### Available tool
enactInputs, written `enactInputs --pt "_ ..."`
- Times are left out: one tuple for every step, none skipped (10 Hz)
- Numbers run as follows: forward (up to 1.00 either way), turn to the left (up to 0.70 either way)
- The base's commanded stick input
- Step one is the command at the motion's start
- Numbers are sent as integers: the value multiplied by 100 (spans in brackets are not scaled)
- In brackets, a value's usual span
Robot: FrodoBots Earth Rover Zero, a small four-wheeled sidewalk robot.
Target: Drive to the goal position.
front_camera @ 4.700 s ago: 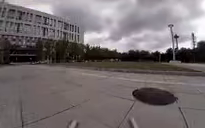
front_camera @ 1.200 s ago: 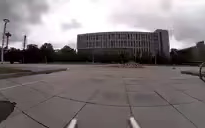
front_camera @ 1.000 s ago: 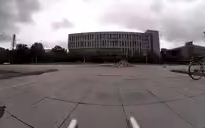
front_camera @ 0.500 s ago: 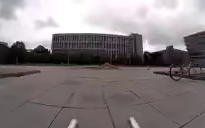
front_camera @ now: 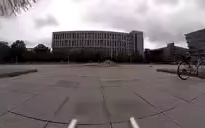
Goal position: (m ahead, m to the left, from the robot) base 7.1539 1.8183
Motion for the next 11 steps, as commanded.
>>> enactInputs --pt "100 0" --pt "100 0" --pt "100 0" --pt "100 0" --pt "100 -12" --pt "100 -31" --pt "100 -40" --pt "100 -40" --pt "100 -13" --pt "100 0" --pt "100 0"
